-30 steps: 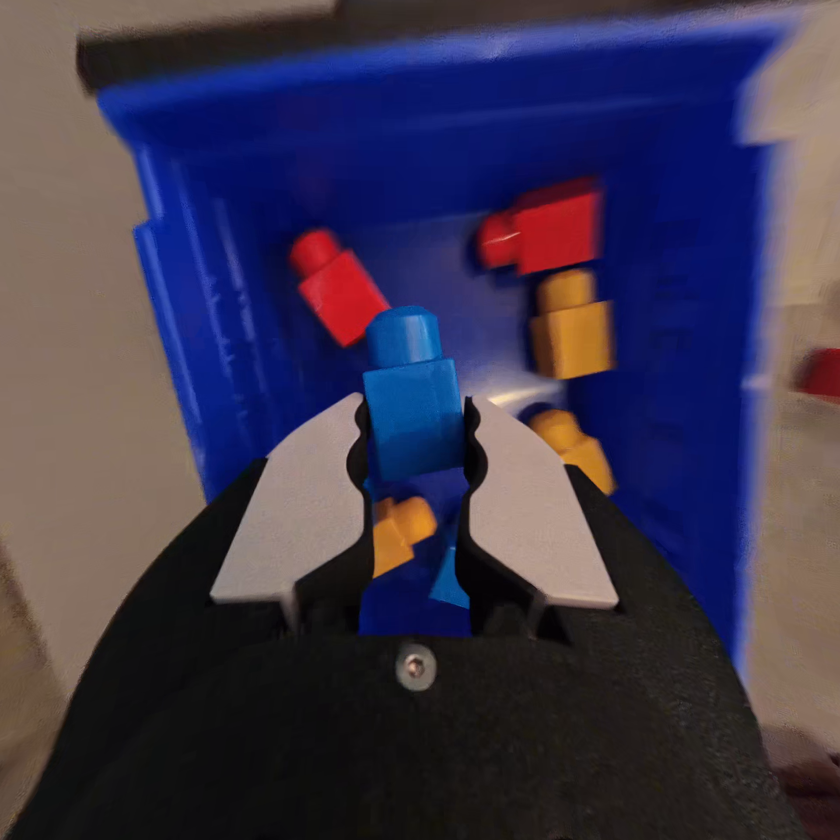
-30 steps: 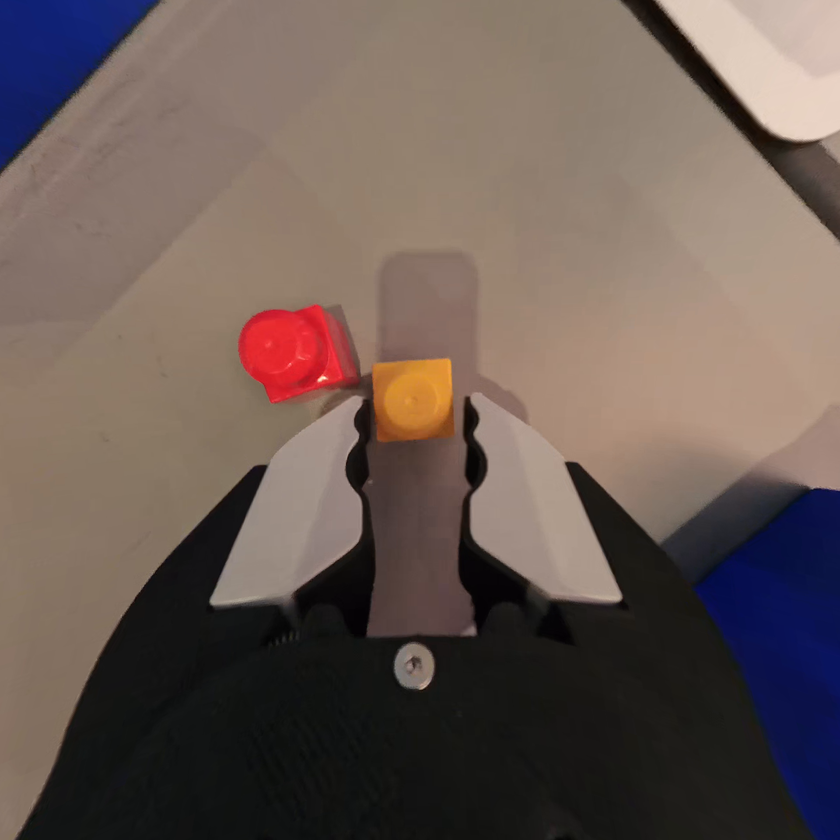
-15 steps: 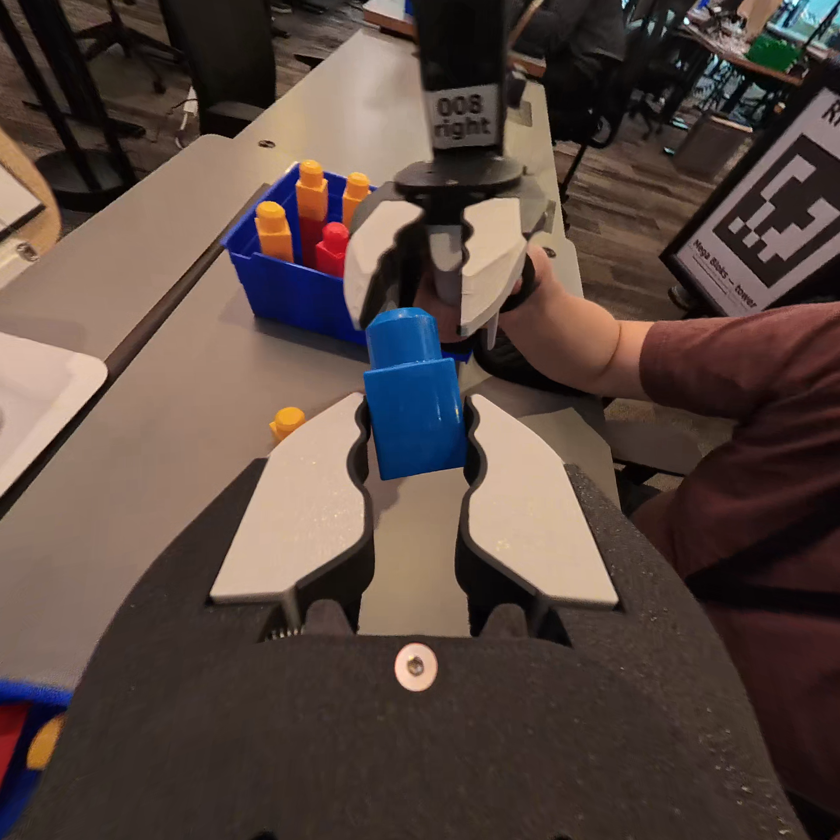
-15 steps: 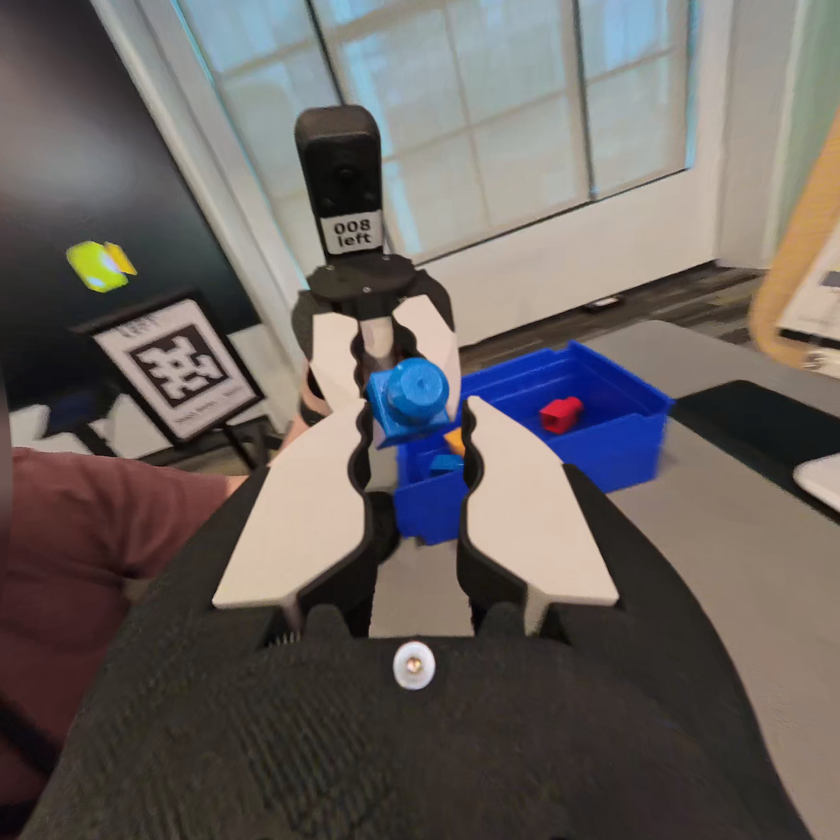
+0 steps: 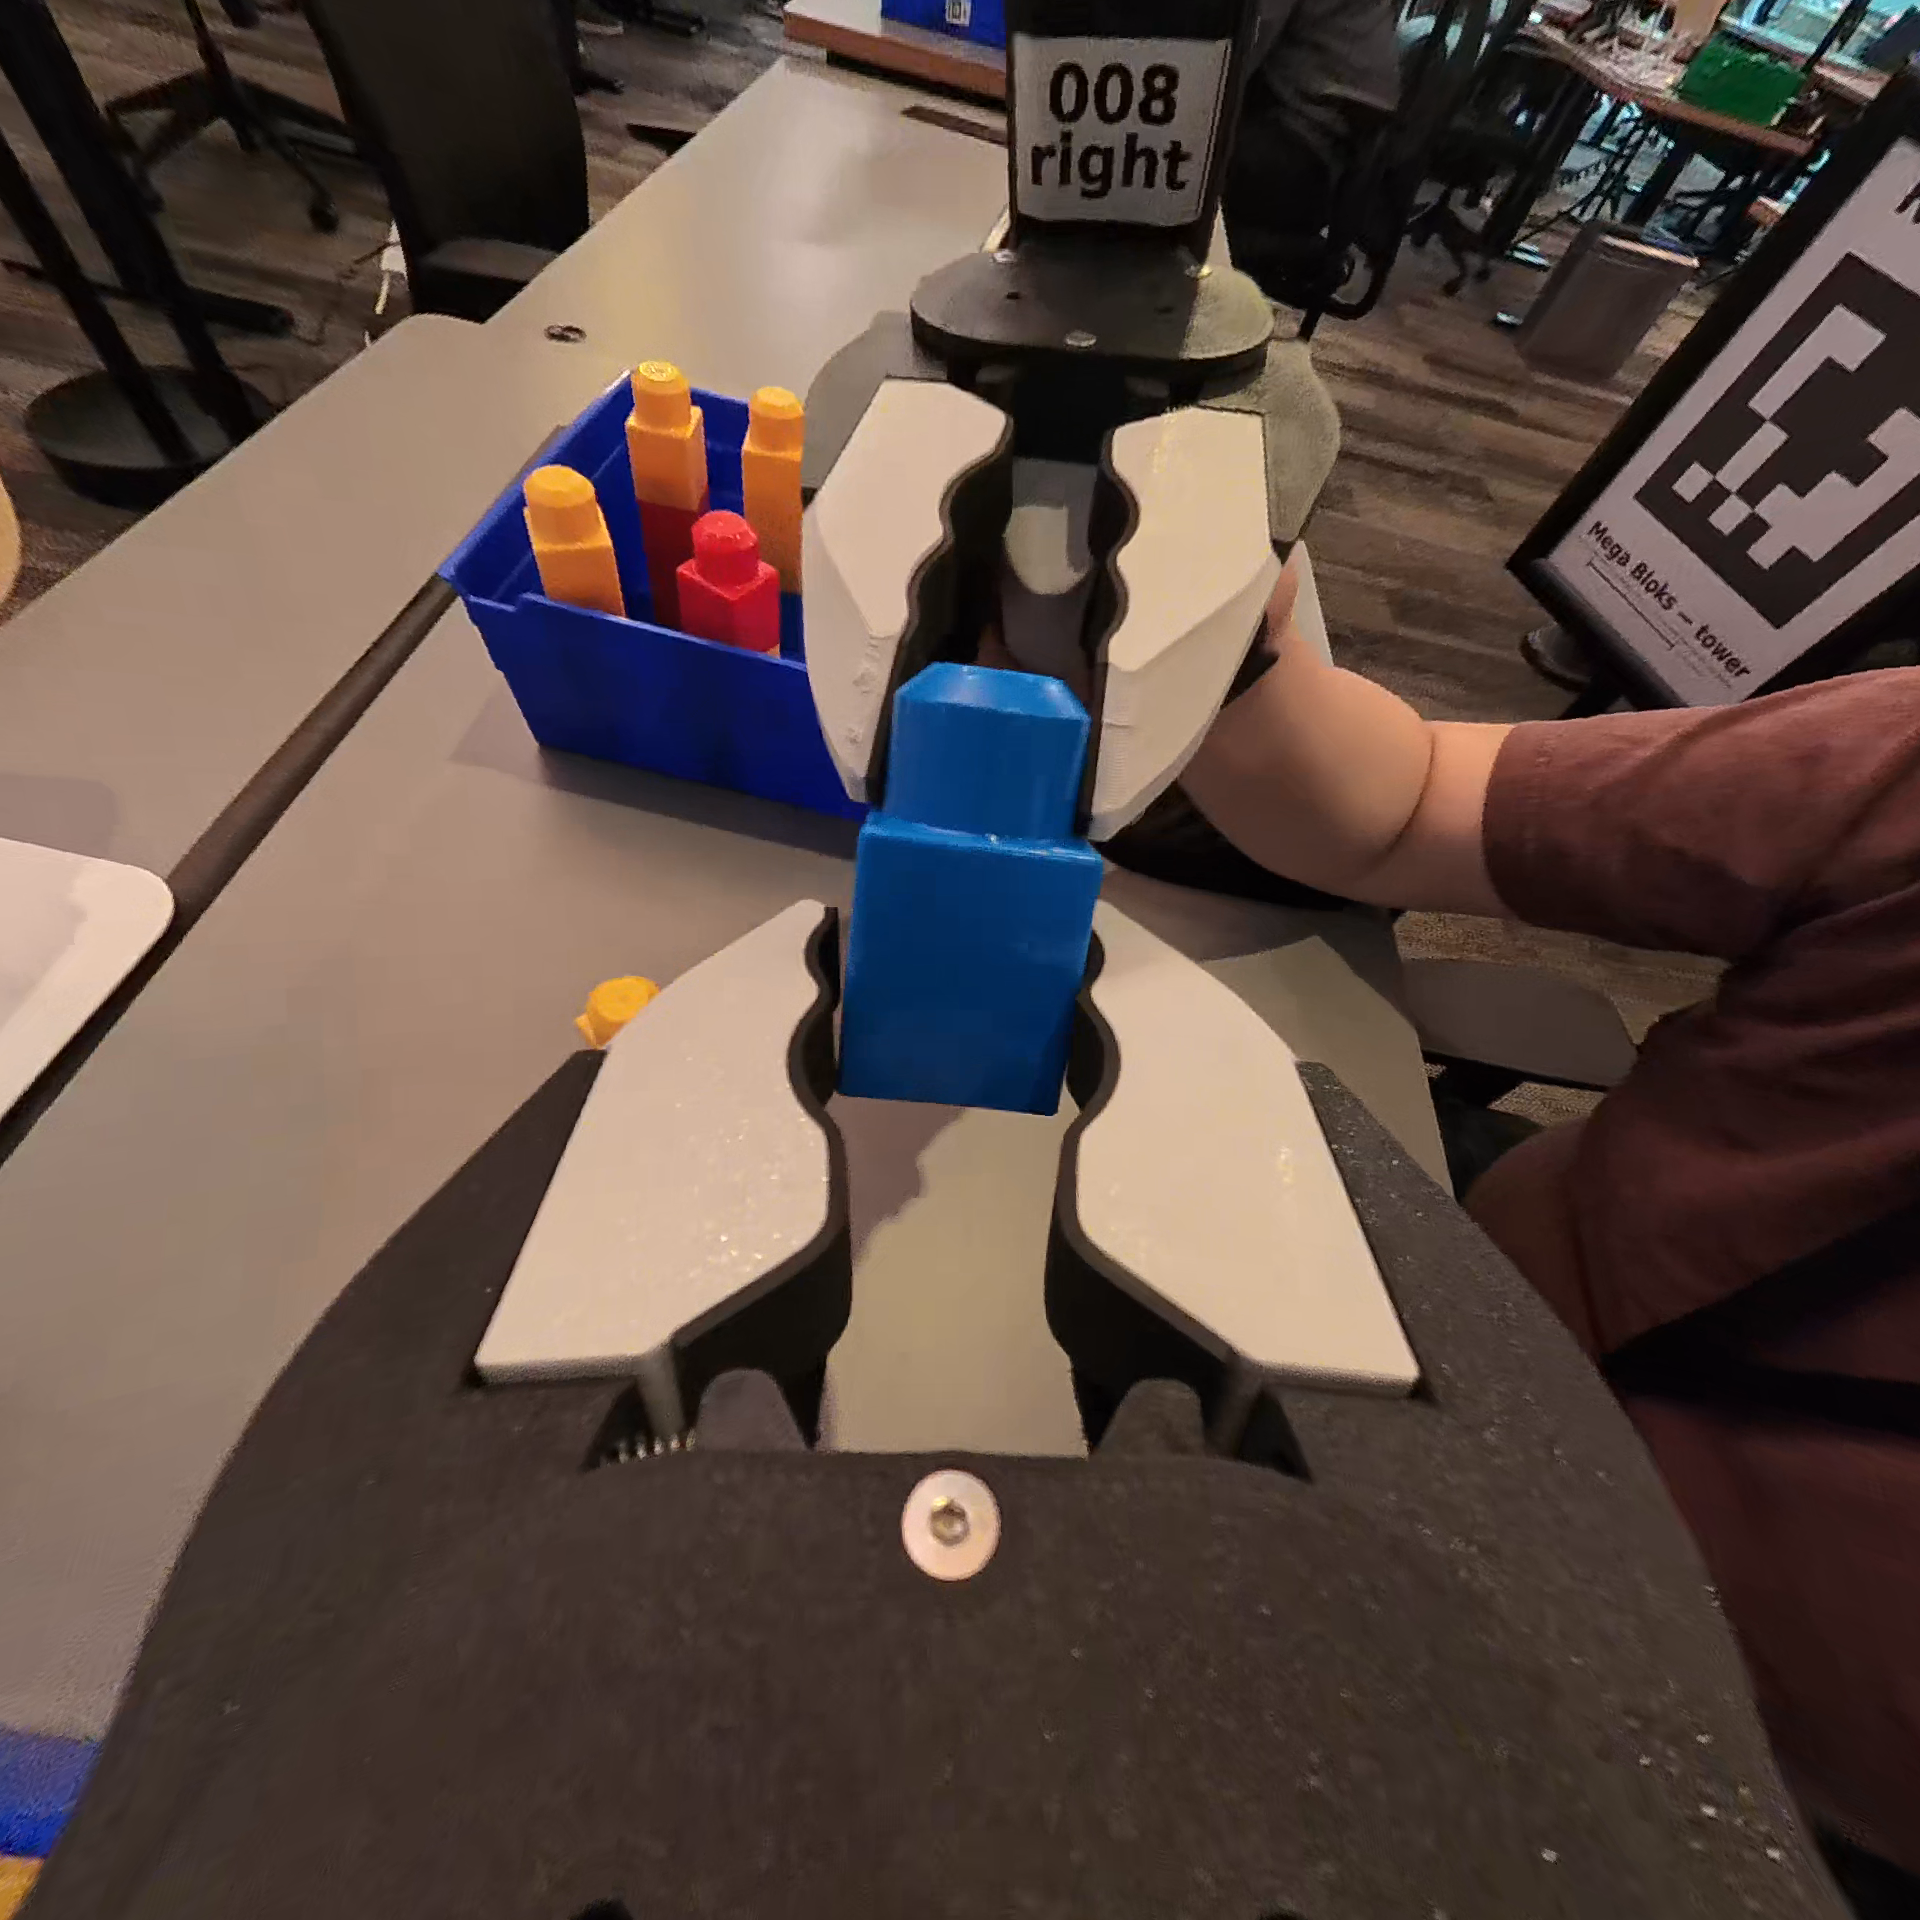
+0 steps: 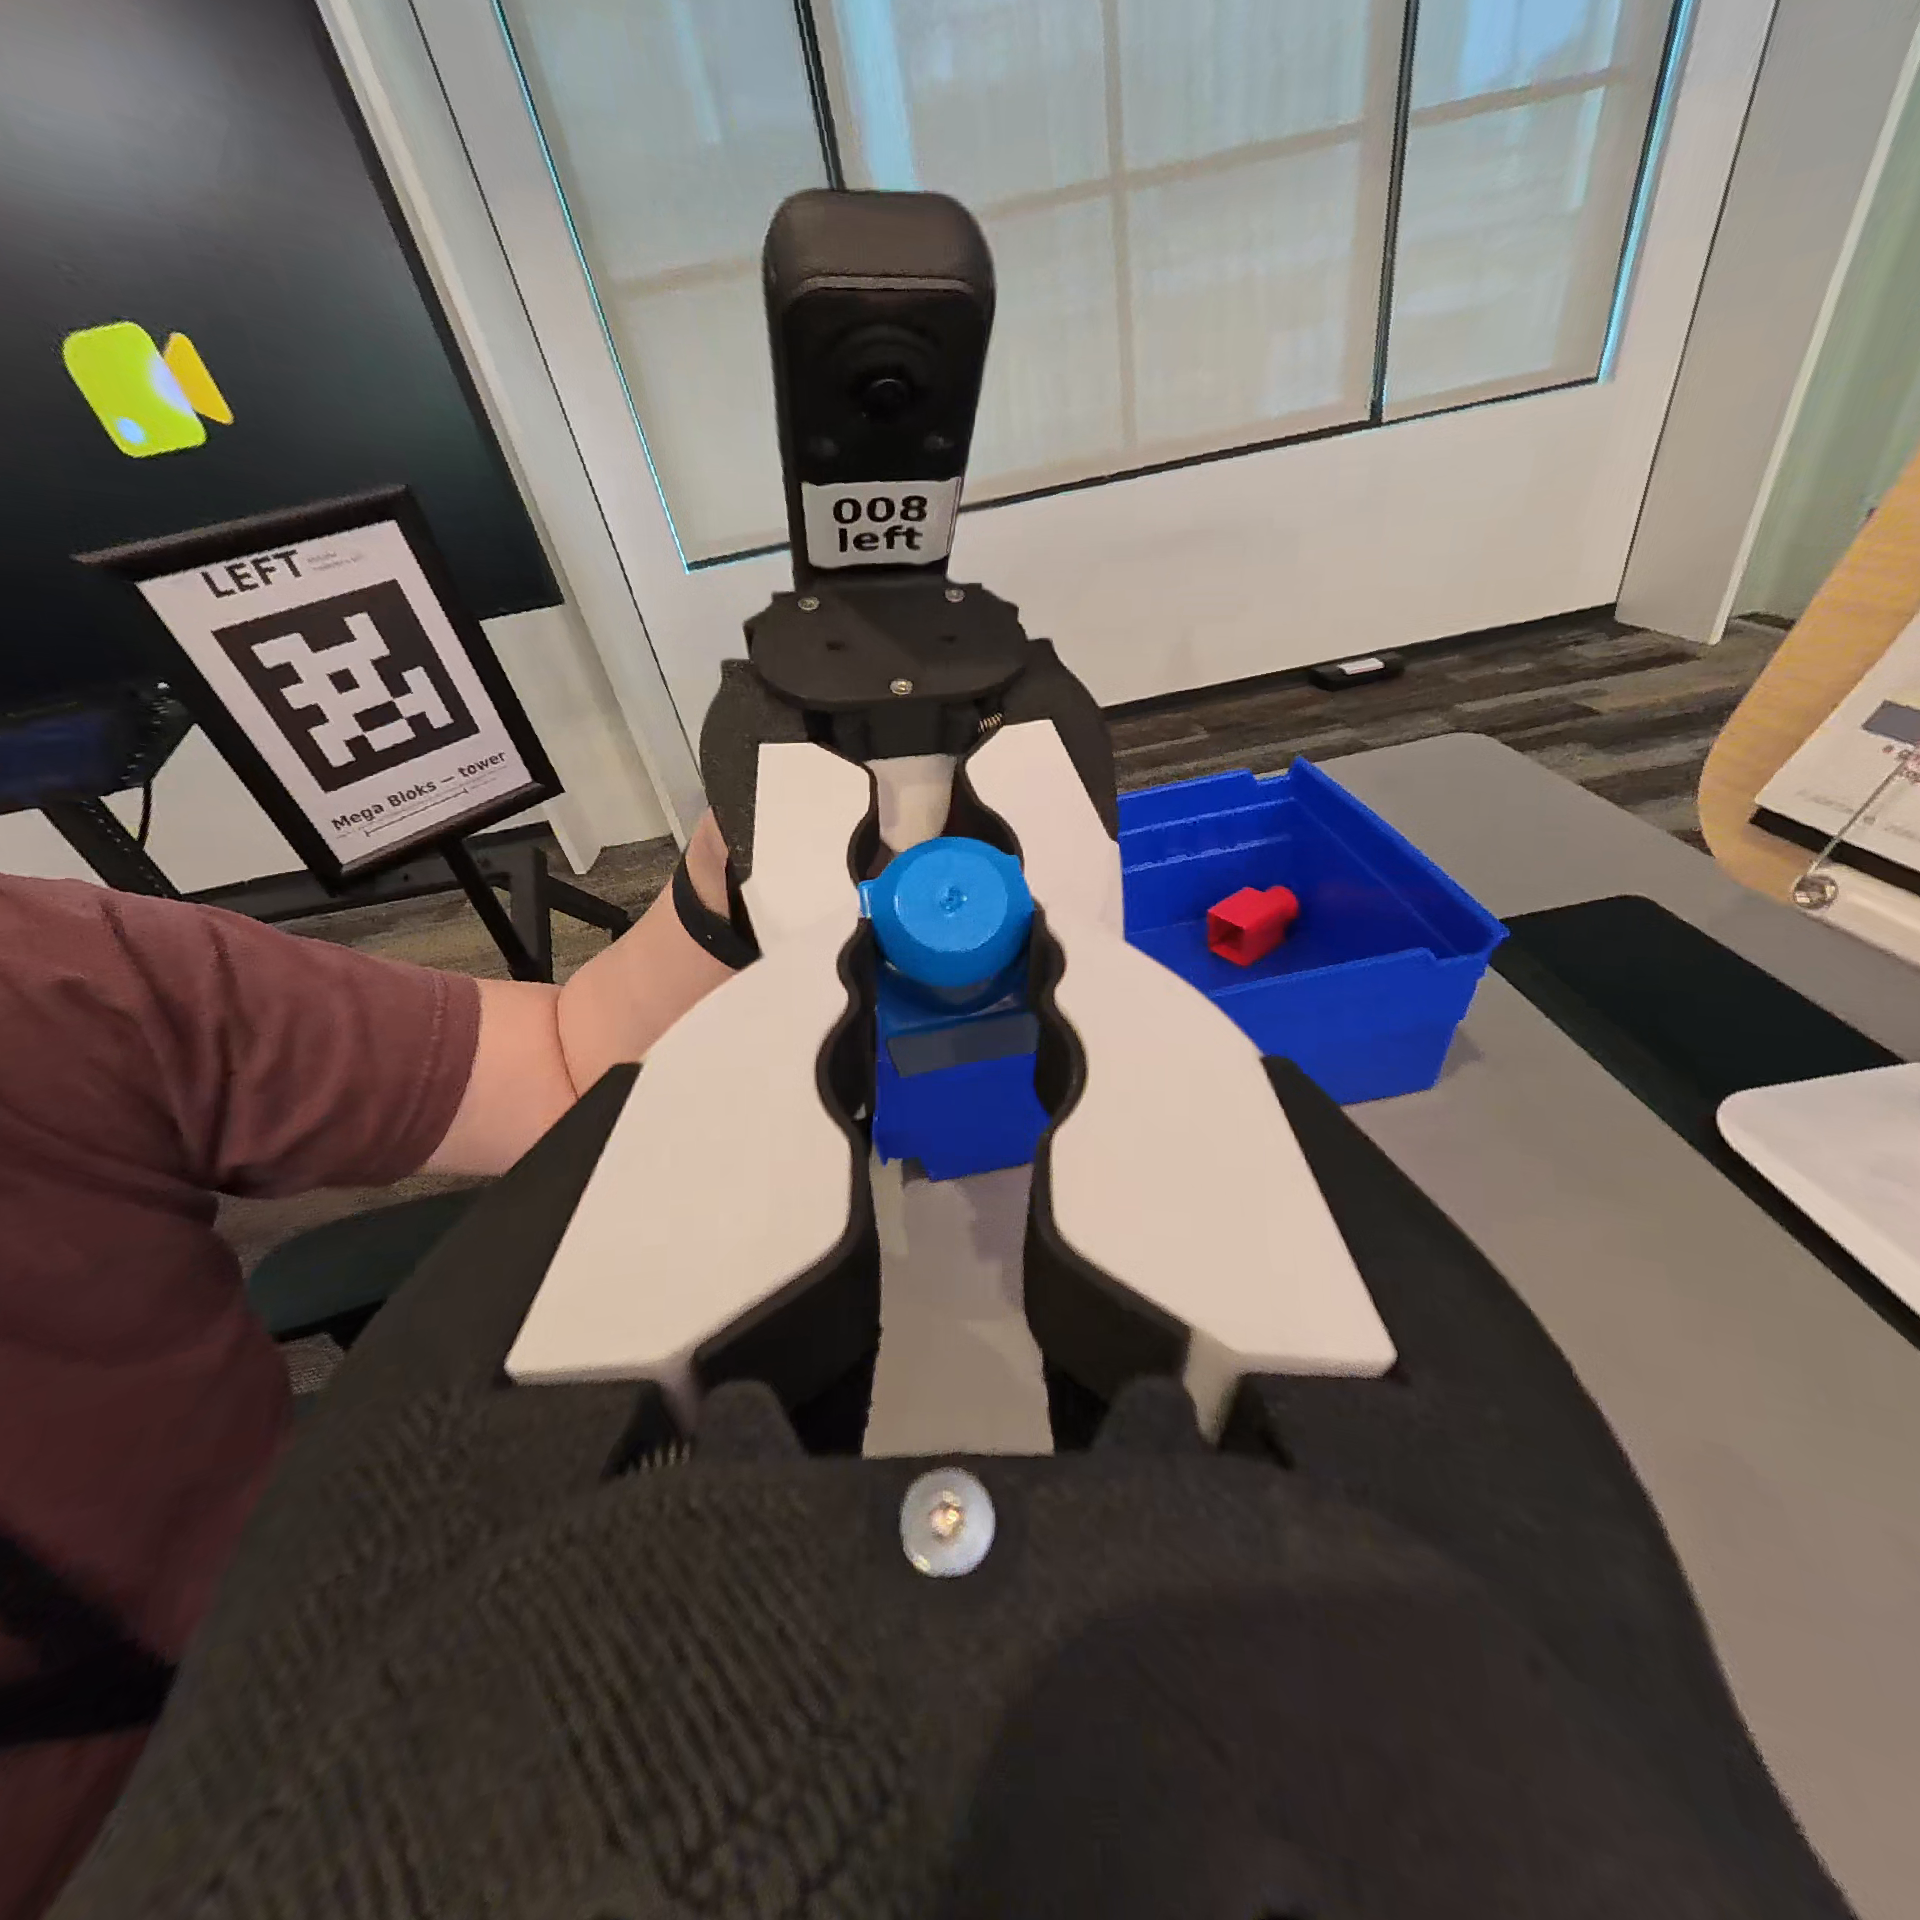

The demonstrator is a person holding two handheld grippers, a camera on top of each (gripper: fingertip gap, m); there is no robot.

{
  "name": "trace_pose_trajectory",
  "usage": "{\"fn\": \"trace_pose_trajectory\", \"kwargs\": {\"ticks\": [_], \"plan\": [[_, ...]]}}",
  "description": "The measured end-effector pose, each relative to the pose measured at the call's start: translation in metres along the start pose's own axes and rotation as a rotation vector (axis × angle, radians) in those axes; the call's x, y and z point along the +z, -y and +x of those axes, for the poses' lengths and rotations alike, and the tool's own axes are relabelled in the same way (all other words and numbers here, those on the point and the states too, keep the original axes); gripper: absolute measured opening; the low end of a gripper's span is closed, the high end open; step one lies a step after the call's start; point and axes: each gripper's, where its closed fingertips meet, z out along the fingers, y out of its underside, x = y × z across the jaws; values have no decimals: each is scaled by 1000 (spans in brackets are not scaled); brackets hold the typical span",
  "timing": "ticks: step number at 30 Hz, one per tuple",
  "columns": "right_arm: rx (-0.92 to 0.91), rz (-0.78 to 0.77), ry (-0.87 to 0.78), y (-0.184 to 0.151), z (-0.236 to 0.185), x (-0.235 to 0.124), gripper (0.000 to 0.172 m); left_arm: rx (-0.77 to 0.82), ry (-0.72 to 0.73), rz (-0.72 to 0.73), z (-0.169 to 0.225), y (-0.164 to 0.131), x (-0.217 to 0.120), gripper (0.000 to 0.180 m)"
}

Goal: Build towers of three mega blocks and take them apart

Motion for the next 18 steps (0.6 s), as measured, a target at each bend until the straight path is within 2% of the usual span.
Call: {"fn": "trace_pose_trajectory", "kwargs": {"ticks": [13,18], "plan": [[5,-74,-61,-7,5,1,28,86,77,-33,-8,-6,5,39],[-37,-18,-63,-1,6,1,30,70,94,-20,-11,-4,1,38]]}}
